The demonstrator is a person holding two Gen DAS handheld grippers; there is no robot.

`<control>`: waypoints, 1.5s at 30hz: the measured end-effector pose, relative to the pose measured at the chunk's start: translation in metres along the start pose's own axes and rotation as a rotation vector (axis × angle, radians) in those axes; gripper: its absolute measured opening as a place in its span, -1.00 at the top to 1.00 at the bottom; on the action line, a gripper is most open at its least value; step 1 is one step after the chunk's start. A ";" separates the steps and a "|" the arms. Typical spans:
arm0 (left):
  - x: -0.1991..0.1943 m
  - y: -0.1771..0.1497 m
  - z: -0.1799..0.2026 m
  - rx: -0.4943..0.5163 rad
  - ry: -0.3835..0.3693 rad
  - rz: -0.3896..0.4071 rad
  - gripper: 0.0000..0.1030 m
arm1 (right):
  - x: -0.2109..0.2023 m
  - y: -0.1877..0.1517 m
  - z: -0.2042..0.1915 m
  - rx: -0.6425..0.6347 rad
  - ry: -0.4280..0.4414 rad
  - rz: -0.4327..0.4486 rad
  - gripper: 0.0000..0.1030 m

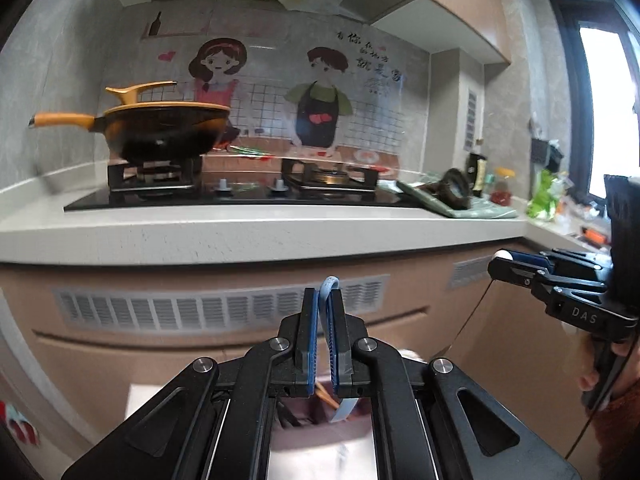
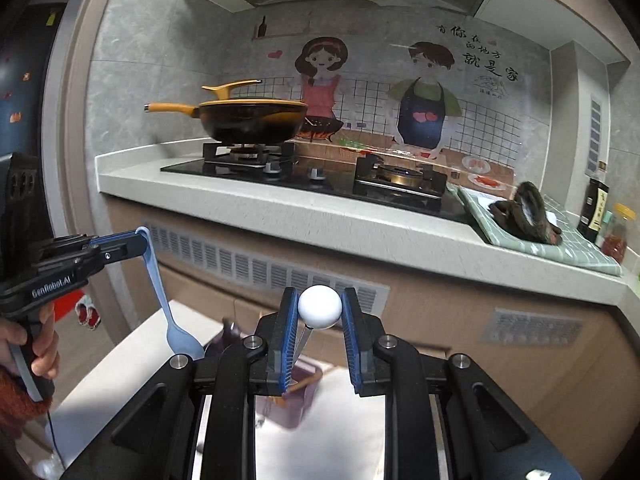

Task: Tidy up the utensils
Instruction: 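Lift the ball-end spoon with the right tool while the left tool lifts the blue spoon, then open both tools over the maroon holder to drop both spoons, then grasp the dark smiley-face spoon by its handle with the right tool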

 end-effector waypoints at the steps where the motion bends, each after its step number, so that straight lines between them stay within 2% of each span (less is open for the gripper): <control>1: 0.011 -0.001 -0.004 -0.003 0.001 -0.011 0.91 | 0.013 0.001 0.000 -0.005 0.001 -0.015 0.61; 5: 0.053 -0.016 -0.018 -0.042 -0.020 -0.064 0.90 | 0.066 -0.013 0.001 -0.001 0.006 -0.096 0.61; 8: 0.086 -0.040 -0.027 -0.062 -0.022 -0.120 0.90 | 0.100 -0.037 -0.003 0.010 0.016 -0.165 0.61; 11: 0.119 -0.069 -0.031 -0.104 -0.059 -0.196 0.82 | 0.137 -0.067 -0.010 -0.004 0.037 -0.243 0.60; 13: 0.138 -0.088 -0.034 -0.128 -0.074 -0.252 0.74 | 0.161 -0.091 -0.017 0.003 0.085 -0.321 0.60; 15: 0.146 -0.100 -0.038 -0.164 -0.085 -0.274 0.47 | 0.182 -0.117 -0.023 0.026 0.133 -0.400 0.60; 18: 0.138 -0.105 -0.046 -0.209 -0.078 -0.264 0.23 | 0.184 -0.126 -0.021 0.038 0.143 -0.390 0.59; 21: 0.112 -0.115 -0.056 -0.218 -0.036 -0.267 0.22 | 0.163 -0.117 -0.017 0.062 0.133 -0.309 0.53; 23: 0.088 -0.138 -0.063 -0.218 -0.012 -0.305 0.20 | 0.142 -0.125 -0.030 0.060 0.190 -0.276 0.52; 25: 0.066 -0.170 -0.070 -0.216 0.035 -0.365 0.19 | 0.132 -0.156 -0.061 0.012 0.295 -0.341 0.52; 27: 0.044 -0.216 -0.080 -0.210 0.094 -0.450 0.18 | 0.130 -0.196 -0.096 -0.042 0.377 -0.431 0.53; 28: 0.036 -0.234 -0.085 -0.218 0.115 -0.480 0.18 | 0.131 -0.212 -0.109 -0.061 0.391 -0.458 0.55; 32: -0.002 -0.308 -0.102 -0.303 0.203 -0.573 0.18 | 0.156 -0.273 -0.160 -0.146 0.343 -0.561 0.55; 34: -0.014 -0.331 -0.099 -0.338 0.212 -0.585 0.18 | 0.167 -0.285 -0.174 -0.176 0.321 -0.579 0.54; 36: -0.022 -0.346 -0.093 -0.359 0.201 -0.597 0.17 | 0.167 -0.284 -0.179 -0.196 0.288 -0.549 0.53; 38: -0.022 -0.354 -0.086 -0.370 0.190 -0.619 0.16 | 0.160 -0.288 -0.179 -0.236 0.262 -0.564 0.56; 40: -0.021 -0.352 -0.084 -0.351 0.202 -0.603 0.16 | 0.146 -0.293 -0.174 -0.266 0.240 -0.567 0.57; 45: 0.001 -0.347 -0.062 -0.349 0.137 -0.623 0.16 | 0.101 -0.318 -0.127 -0.257 0.149 -0.577 0.57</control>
Point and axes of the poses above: each gripper's, at about its wrist camera, not at the fingertips, and x roughly the way its jaws point, z to its right, y to its top, the point moved 9 cm from there along x, roughly the way its jaws point, and after that the axes turned 1 degree about -y, right-handed, at the moved point
